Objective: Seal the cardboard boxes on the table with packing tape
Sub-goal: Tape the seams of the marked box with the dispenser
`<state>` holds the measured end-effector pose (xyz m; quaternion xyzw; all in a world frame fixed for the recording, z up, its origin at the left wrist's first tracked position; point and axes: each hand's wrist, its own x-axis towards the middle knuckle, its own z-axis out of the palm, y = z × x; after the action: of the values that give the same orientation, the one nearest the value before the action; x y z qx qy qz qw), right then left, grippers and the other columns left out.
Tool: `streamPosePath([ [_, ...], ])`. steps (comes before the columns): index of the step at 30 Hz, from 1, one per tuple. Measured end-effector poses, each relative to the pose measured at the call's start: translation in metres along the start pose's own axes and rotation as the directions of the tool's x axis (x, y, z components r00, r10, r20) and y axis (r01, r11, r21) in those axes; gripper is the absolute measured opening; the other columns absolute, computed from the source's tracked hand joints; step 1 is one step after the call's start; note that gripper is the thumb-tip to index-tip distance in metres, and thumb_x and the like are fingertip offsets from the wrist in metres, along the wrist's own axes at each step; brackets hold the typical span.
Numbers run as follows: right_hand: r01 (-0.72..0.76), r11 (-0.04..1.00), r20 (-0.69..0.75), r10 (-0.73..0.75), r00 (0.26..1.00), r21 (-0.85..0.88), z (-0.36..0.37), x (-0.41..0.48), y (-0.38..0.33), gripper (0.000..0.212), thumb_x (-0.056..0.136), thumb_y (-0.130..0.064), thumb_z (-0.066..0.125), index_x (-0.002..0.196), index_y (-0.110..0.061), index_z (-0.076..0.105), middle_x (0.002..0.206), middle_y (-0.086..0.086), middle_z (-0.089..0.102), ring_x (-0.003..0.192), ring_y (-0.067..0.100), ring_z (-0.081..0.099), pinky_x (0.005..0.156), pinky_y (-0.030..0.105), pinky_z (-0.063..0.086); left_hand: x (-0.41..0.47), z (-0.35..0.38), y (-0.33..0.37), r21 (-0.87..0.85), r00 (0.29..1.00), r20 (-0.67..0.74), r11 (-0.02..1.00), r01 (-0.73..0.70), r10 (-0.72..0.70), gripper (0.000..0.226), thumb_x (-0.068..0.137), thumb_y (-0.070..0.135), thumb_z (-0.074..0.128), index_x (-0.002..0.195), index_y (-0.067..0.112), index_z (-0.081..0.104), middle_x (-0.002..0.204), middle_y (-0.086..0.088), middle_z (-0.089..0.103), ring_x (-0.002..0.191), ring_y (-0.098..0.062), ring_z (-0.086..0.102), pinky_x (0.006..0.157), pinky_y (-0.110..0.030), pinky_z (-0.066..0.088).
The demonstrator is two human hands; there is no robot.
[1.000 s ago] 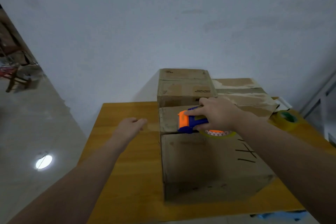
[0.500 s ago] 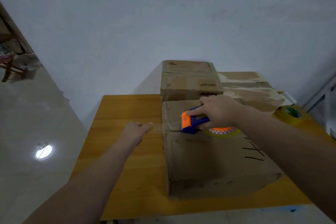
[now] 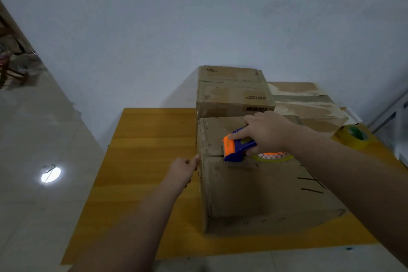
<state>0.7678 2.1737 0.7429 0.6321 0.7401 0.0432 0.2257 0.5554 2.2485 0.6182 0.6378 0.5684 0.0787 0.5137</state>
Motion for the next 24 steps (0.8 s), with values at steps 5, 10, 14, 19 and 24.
streamPosePath([
  [5,-0.015,1.0,0.0,0.015,1.0,0.002,0.0,0.001,-0.002,0.063,0.088,-0.061,0.05,0.143,-0.052,0.023,0.111,0.001,0.045,0.086,0.016,0.04,0.068,0.029,0.031,0.004,-0.002,0.006,0.274,0.999,-0.005,0.961,-0.038,0.041,0.052,0.097,0.05,0.039,0.068,0.008,0.051,0.05,-0.004,0.034,0.043,-0.019,0.033,0.048,-0.026,0.031],
  [10,-0.022,1.0,-0.002,0.022,1.0,0.016,-0.002,0.002,-0.003,0.062,0.087,-0.06,0.051,0.143,-0.052,0.025,0.108,0.0,0.044,0.09,0.018,0.045,0.069,0.029,0.034,0.012,-0.006,0.018,0.514,0.994,-0.047,0.855,-0.064,0.103,0.059,0.098,0.047,0.037,0.052,0.011,0.04,0.047,-0.002,0.038,0.041,-0.015,0.036,0.042,-0.025,0.03],
  [14,-0.032,0.999,-0.008,0.032,0.999,0.025,-0.002,0.001,-0.004,0.062,0.087,-0.06,0.052,0.142,-0.052,0.026,0.102,-0.001,0.039,0.087,0.017,0.043,0.067,0.029,0.033,0.012,-0.012,0.007,0.607,0.999,-0.03,0.795,-0.01,0.035,0.056,0.091,0.055,0.045,0.056,0.012,0.046,0.052,0.0,0.043,0.044,-0.012,0.041,0.047,-0.024,0.037],
  [19,-0.036,0.999,-0.024,0.036,0.999,0.019,0.0,0.0,-0.005,0.062,0.087,-0.059,0.053,0.143,-0.051,0.026,0.101,-0.001,0.037,0.084,0.016,0.039,0.065,0.029,0.029,0.006,-0.018,-0.004,0.372,0.937,-0.227,0.913,-0.167,0.265,0.054,0.098,0.044,0.039,0.129,0.002,0.049,0.102,-0.01,0.063,0.085,-0.018,0.06,0.068,-0.028,0.048],
  [24,-0.031,0.999,-0.018,0.032,0.999,0.02,-0.003,0.001,-0.005,0.063,0.087,-0.06,0.053,0.143,-0.051,0.026,0.109,0.001,0.044,0.091,0.018,0.045,0.067,0.029,0.031,-0.021,0.025,0.035,-0.44,0.991,0.053,0.893,-0.09,0.126,0.077,0.085,0.075,0.016,0.148,0.031,0.025,0.154,0.001,0.028,0.139,-0.022,0.027,0.113,-0.044,0.021],
])
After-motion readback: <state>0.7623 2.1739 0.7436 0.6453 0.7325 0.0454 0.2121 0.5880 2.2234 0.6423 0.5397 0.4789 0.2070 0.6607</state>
